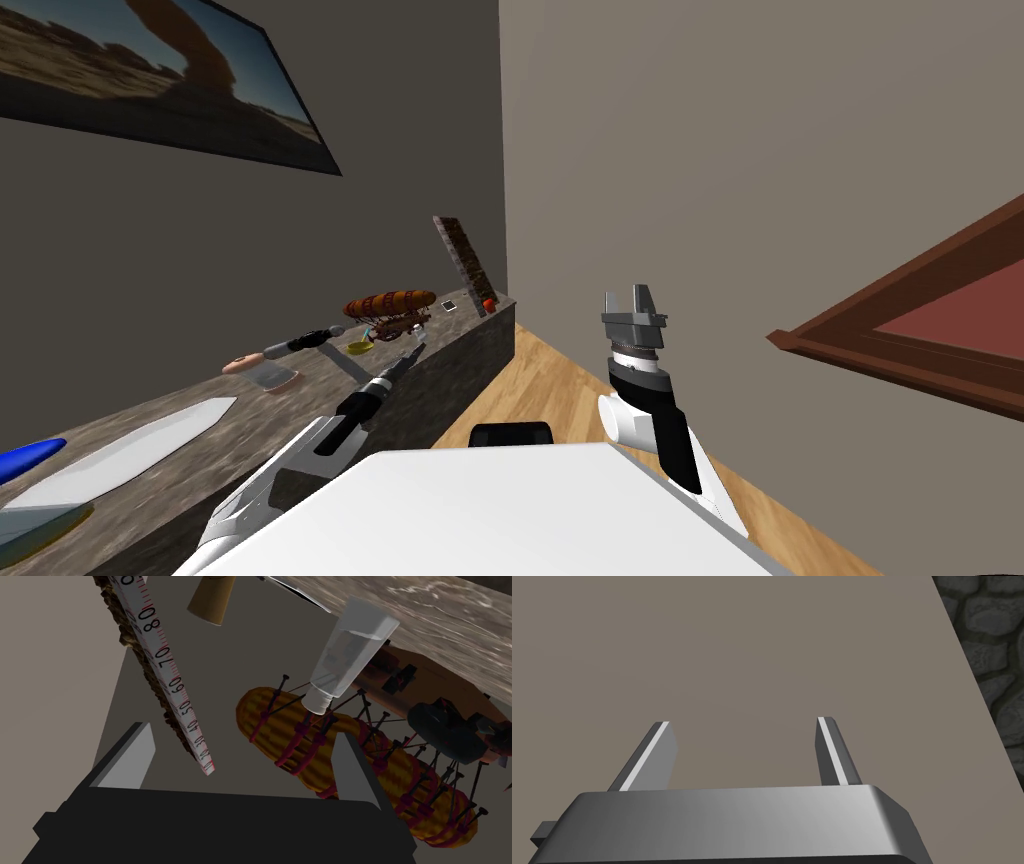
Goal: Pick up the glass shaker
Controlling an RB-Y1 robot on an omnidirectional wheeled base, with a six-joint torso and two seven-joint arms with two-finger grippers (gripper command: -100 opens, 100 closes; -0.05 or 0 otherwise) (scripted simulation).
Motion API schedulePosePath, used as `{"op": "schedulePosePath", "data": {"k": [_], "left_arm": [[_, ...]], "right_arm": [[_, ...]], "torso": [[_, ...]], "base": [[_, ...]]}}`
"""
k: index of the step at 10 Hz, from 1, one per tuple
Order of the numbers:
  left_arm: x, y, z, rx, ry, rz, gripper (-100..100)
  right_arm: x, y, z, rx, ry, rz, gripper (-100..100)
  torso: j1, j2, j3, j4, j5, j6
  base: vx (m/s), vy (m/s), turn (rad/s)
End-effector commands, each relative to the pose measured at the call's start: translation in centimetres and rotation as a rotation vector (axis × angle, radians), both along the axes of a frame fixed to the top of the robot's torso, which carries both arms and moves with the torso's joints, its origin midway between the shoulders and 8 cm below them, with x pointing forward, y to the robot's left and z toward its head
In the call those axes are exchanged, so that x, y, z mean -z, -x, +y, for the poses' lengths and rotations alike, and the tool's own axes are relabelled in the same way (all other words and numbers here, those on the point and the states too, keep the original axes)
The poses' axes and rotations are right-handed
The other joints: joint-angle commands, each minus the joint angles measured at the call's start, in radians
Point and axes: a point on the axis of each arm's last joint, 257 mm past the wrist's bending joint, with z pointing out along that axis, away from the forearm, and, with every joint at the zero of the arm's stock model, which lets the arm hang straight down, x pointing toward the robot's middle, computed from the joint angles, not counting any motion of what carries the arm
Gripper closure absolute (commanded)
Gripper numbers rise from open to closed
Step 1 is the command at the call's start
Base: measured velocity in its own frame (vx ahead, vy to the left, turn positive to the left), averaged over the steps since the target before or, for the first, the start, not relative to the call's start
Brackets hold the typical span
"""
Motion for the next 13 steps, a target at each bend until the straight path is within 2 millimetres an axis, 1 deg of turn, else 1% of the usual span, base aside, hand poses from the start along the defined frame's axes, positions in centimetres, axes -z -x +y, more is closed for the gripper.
{"op": "schedulePosePath", "data": {"k": [1,5,6,7,8,9,10,12,13], "left_arm": [[0.9,0.4,1.5,-0.007,-0.069,0.041,-100],[2.4,1.0,4.9,-0.019,-0.214,0.121,-100],[2.9,1.3,6.2,-0.023,-0.267,0.149,-100],[3.1,1.5,7.1,-0.027,-0.302,0.167,-100],[2.9,1.4,6.5,-0.022,-0.276,0.153,-100],[2.9,1.4,6.6,-0.024,-0.282,0.156,0],[3.8,0.2,5.9,-0.013,-0.272,0.153,-100],[3.9,-0.8,6.9,-0.032,-0.274,0.153,-100],[4.6,-1.7,5.8,-0.013,-0.266,0.151,-100]], "right_arm": [[0.0,0.0,0.0,0.0,0.0,0.0,0],[0.0,0.0,0.0,0.0,0.0,0.0,0],[0.0,0.0,0.0,0.0,0.0,0.0,0],[0.0,0.0,0.0,0.0,0.0,0.0,0],[0.0,0.0,0.0,0.0,0.0,0.0,0],[0.0,0.0,0.0,0.0,0.0,0.0,0],[0.0,0.0,0.0,0.0,0.0,0.0,0],[0.0,0.0,0.0,0.0,0.0,0.0,0],[0.0,0.0,0.0,0.0,0.0,0.0,0]], "torso": [[0.0,0.0,0.0,0.0,0.0,0.0],[-0.001,0.002,0.001,0.0,0.0,0.0],[-0.001,0.002,0.001,0.0,0.0,0.0],[0.0,0.002,0.001,0.0,0.0,0.0],[0.0,0.001,0.0,0.0,0.0,0.0],[-0.001,0.005,0.002,0.001,0.0,0.0],[-0.002,0.008,0.005,0.002,0.0,0.0],[-0.001,0.015,0.009,0.003,0.0,0.0],[-0.002,0.014,0.008,0.003,0.0,0.0]], "base": [[0.143,0.031,-0.044],[0.127,0.011,-0.031],[0.13,0.03,-0.037],[0.159,0.03,-0.041],[0.073,0.012,-0.007],[0.013,0.003,0.0],[-0.063,0.023,0.014],[-0.069,0.01,-0.001],[-0.075,0.018,0.016]]}}
